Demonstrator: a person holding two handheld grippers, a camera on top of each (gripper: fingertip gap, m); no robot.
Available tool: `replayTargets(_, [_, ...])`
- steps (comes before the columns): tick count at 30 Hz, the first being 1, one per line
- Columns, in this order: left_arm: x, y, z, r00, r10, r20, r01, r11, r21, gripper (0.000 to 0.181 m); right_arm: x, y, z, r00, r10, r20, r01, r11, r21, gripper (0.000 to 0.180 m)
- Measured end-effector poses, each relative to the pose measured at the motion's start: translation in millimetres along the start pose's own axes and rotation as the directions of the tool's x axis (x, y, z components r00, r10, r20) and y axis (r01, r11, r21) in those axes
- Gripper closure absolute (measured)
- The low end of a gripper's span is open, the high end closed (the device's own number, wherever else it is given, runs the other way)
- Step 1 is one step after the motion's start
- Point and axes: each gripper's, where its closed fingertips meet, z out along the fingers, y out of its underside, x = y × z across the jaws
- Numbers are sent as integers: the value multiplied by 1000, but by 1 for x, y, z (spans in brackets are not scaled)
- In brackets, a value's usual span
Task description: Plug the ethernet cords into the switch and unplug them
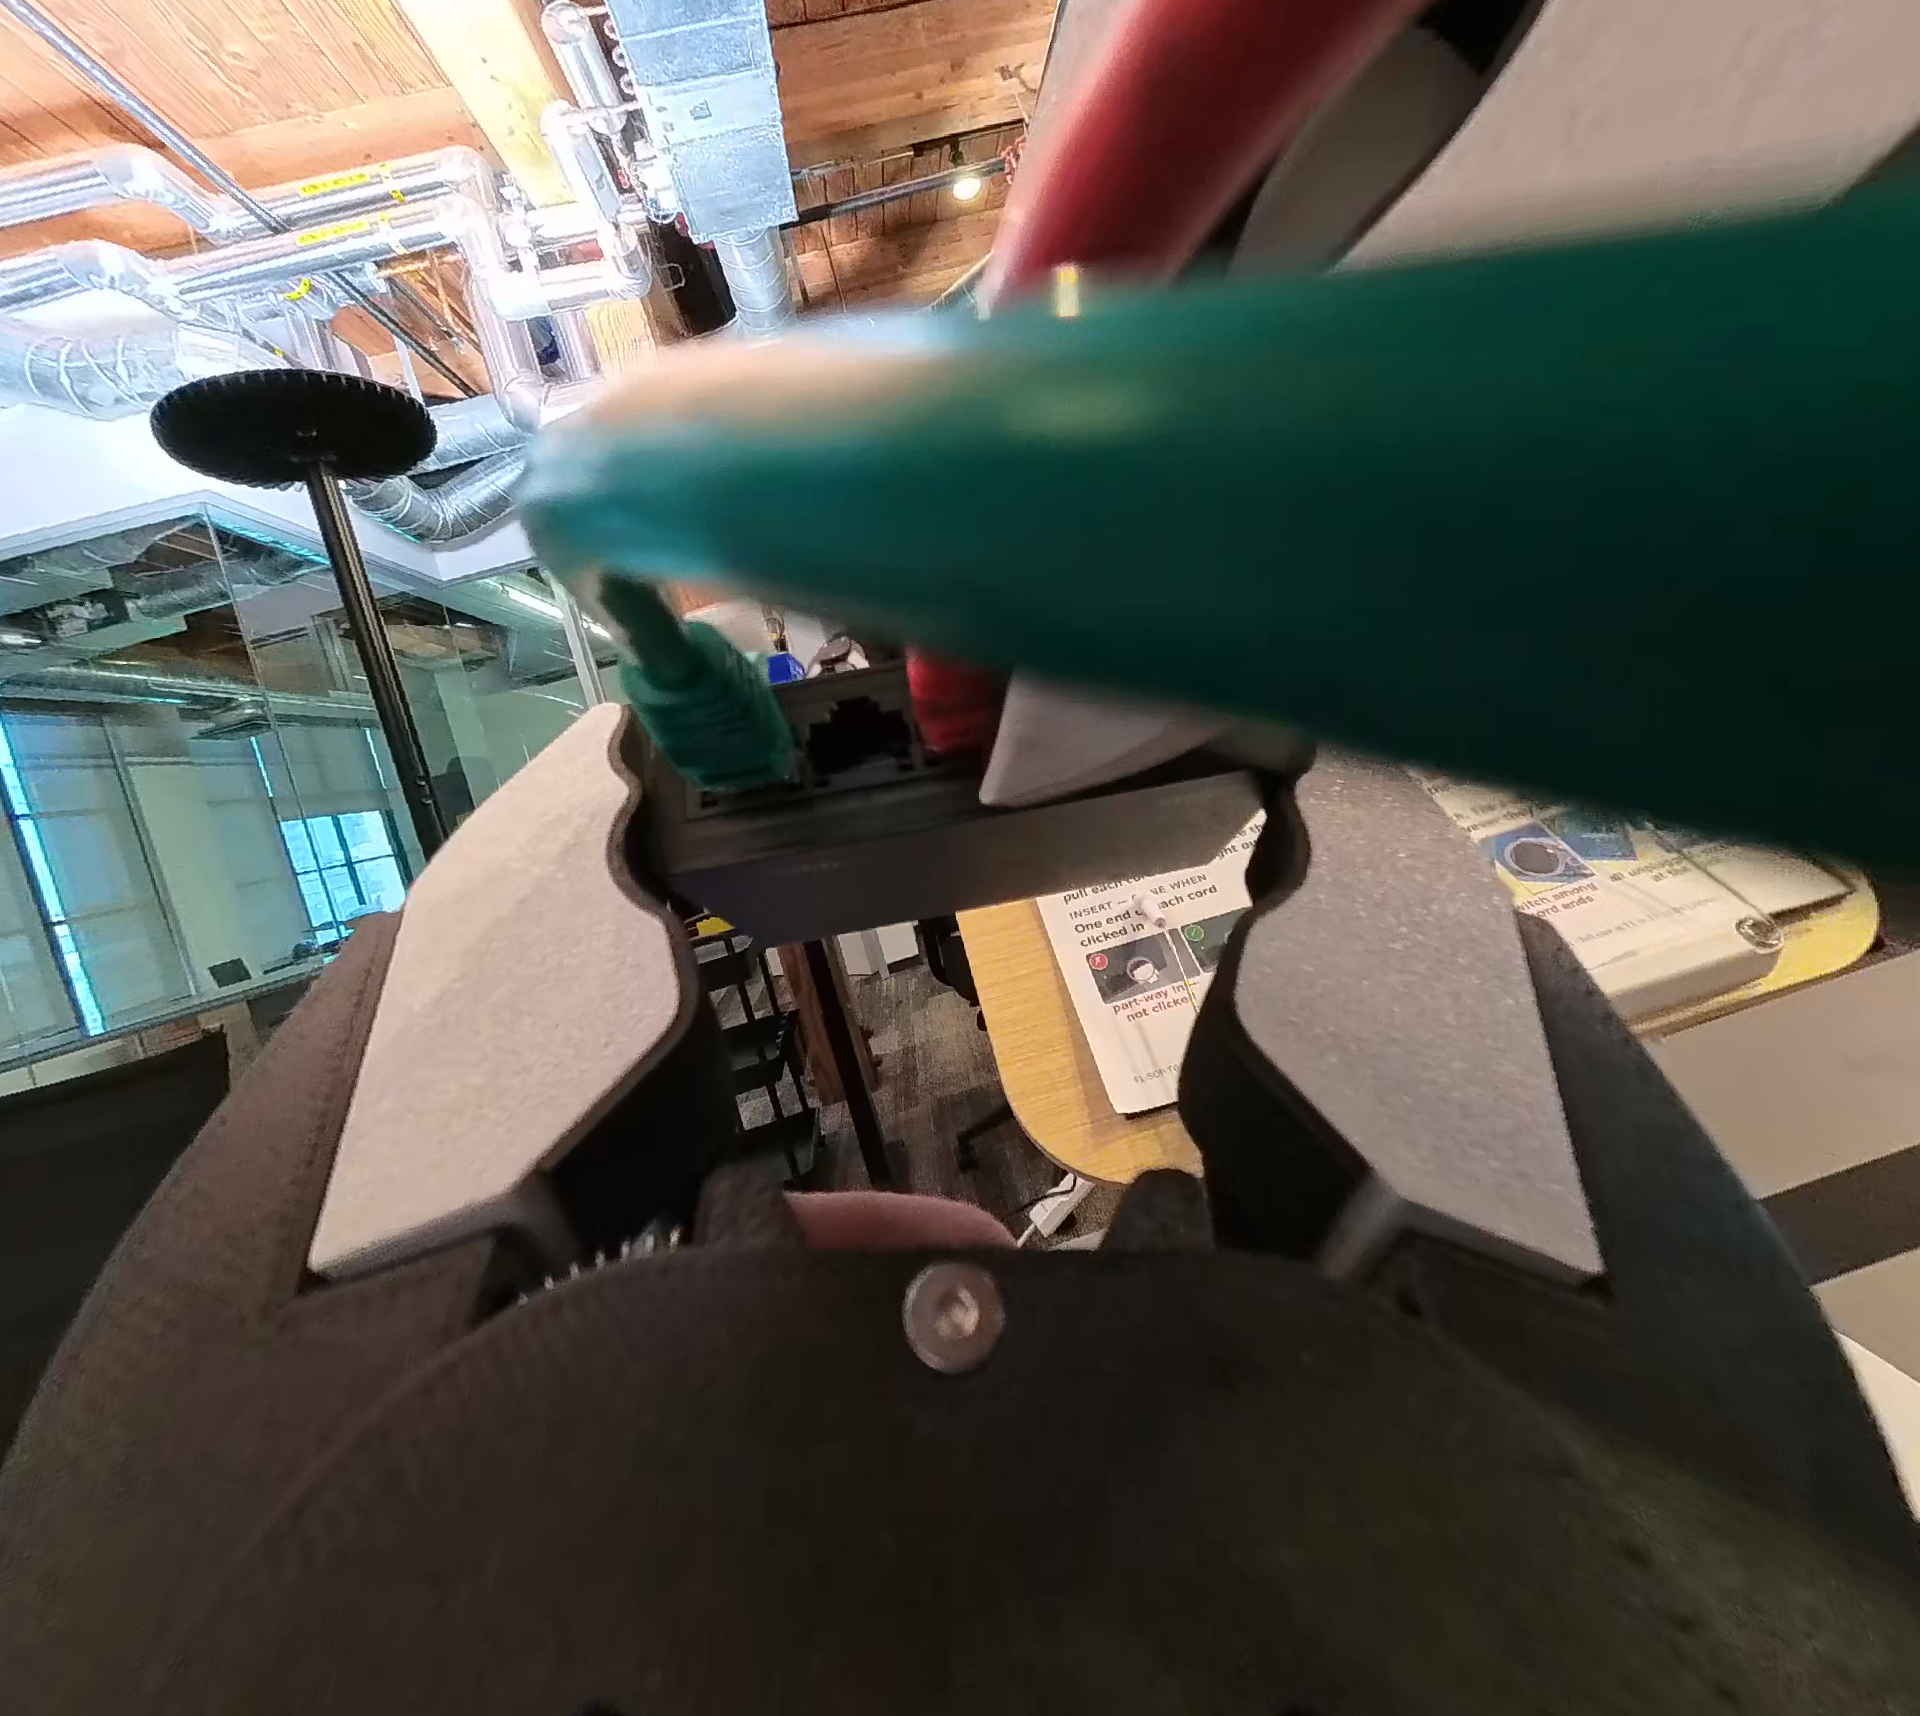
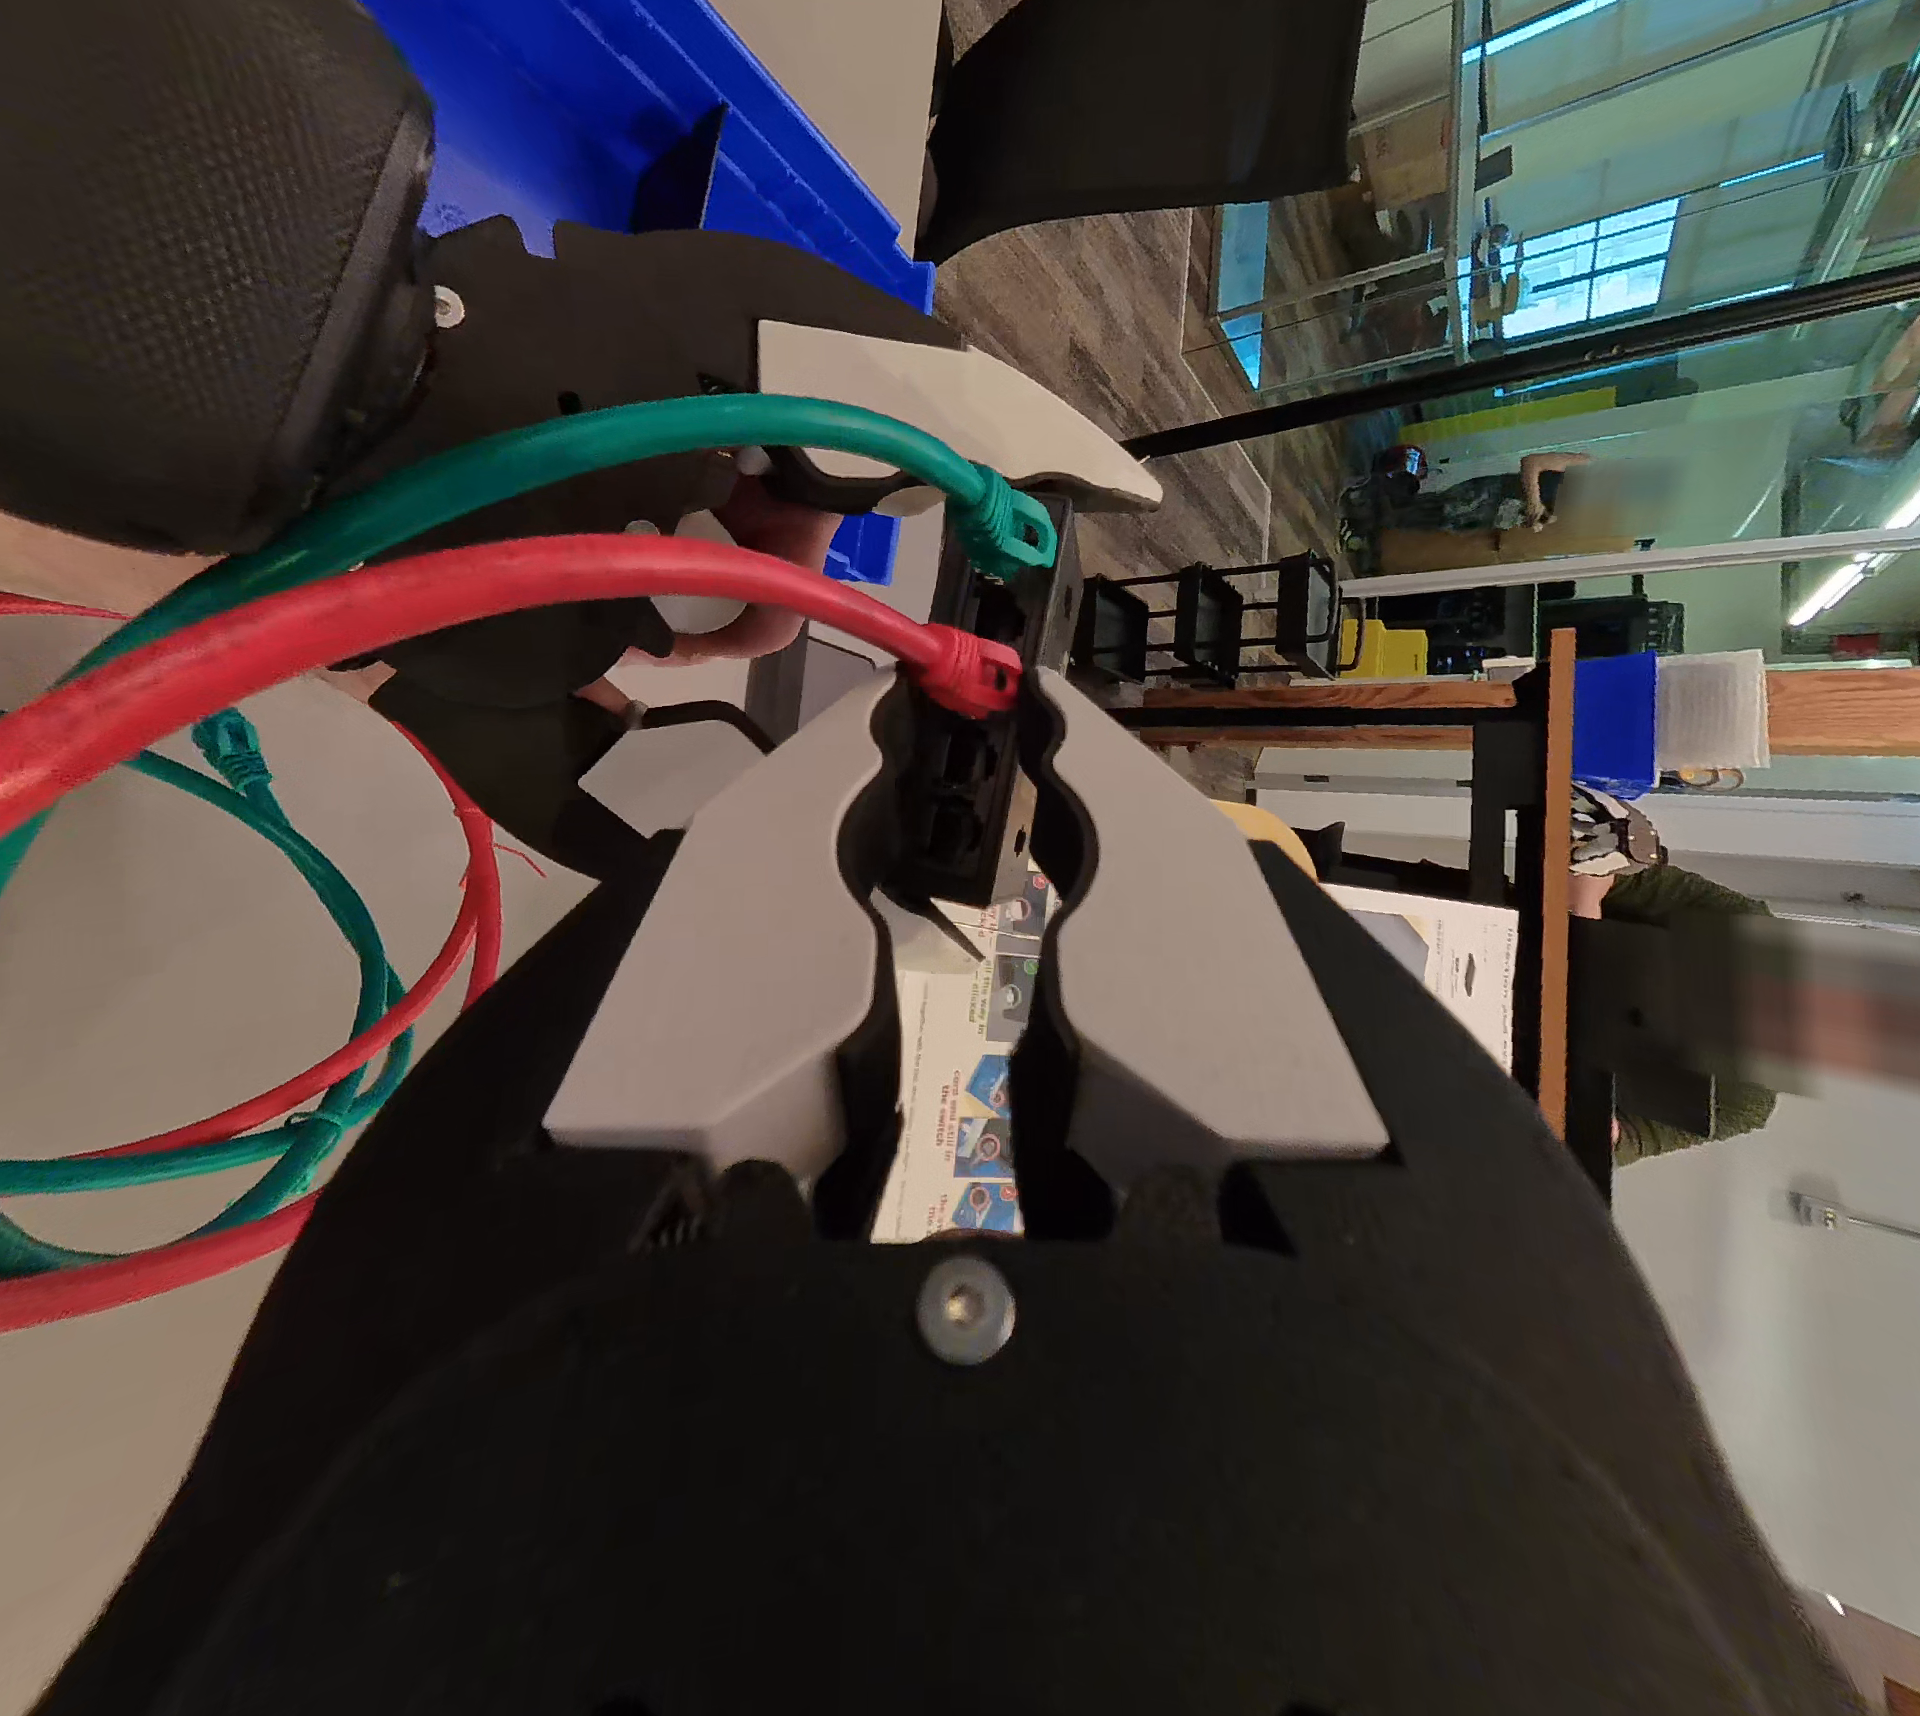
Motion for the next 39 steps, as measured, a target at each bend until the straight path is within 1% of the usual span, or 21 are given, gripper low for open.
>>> replayTargets(11, [-4, 0, -1, 1000, 6, 12, -6, 1000, 1, 71, 0, -3, 2, 1000, 18, 6, -18, 1000, 4, 162])
replayTargets(16, [-4, -1, -1, 1000, 26, 15, -26, 1000, 0, 71, 0, -3, 0, 998, 56, 35, -58, 997, 43, 161])
replayTargets(35, [-4, -3, -2, 1000, 16, 9, -16, 1000, 1, 71, 2, -4, -1, 997, 67, 43, -69, 997, 41, 163])
replayTargets(39, [-6, -3, -3, 1000, 25, 14, -25, 1000, -2, 71, 2, -4, 0, 999, 46, 17, -46, 999, 24, 162])
